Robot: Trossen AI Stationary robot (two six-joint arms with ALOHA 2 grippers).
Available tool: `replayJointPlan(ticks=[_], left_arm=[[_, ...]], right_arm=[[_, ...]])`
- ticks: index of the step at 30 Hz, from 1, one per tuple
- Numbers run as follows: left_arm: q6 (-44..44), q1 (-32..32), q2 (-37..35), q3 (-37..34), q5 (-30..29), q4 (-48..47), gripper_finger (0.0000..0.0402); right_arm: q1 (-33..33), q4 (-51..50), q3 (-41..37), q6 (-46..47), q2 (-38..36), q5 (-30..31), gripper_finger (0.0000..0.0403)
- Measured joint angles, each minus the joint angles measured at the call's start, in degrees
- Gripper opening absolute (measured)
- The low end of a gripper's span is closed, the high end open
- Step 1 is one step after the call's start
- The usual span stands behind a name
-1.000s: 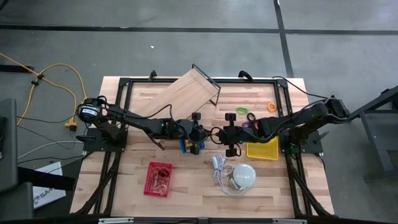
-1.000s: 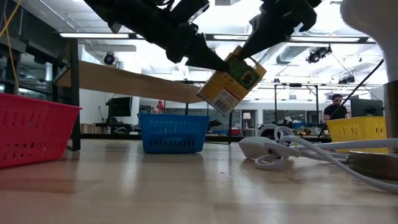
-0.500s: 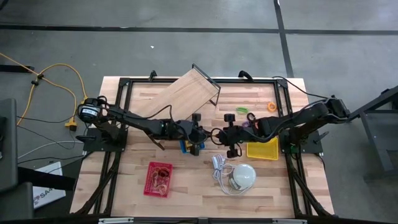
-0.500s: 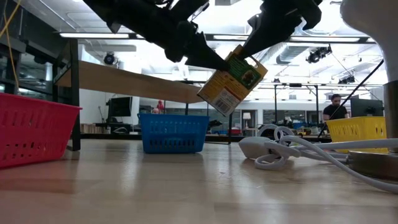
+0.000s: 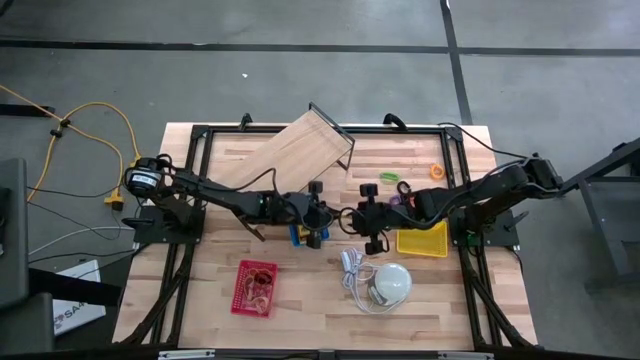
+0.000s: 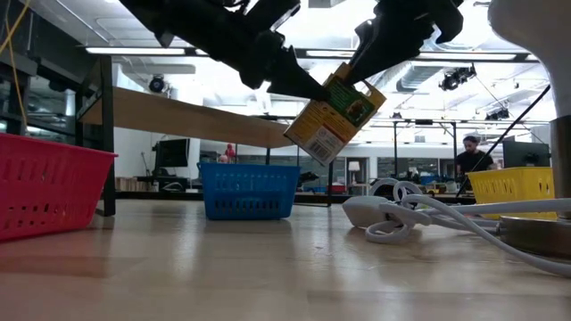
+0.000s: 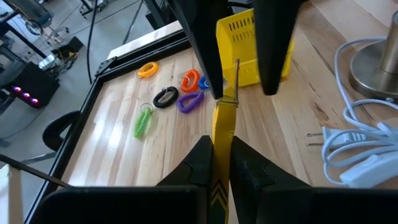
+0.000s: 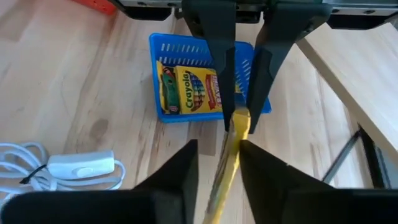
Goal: Pick & Place Office Desk Supplies
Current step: Put the yellow pack of crayon into the blue bin
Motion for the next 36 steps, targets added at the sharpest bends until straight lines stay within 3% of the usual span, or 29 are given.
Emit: replayJointPlan(ticks=[10,22,28,36], left_arm=[[0.00,0.04,0.00,0.20,0.22,0.37,0.0024],[3.83,-0.75,-0.74,0.22,-0.46,0.89,0.0024],[11.27,-4.64,-2.42,0.21,-7.64,0.39,0.0024],[12.72,-11.42,-3.39,0.20,-19.77,-0.53,0.0024]], right_arm=[[-0.01,0.04,0.00,4.04,-0.48,0.15,0.0160],[0.00,-6.41,0.02,7.62,-13.32,0.16,0.0159],[-0.25,-11.22,-0.04,12.19,-18.08,0.16,0.0159],[-0.25,-11.74,-0.07,13.54,-18.51,-1.27,0.0159]])
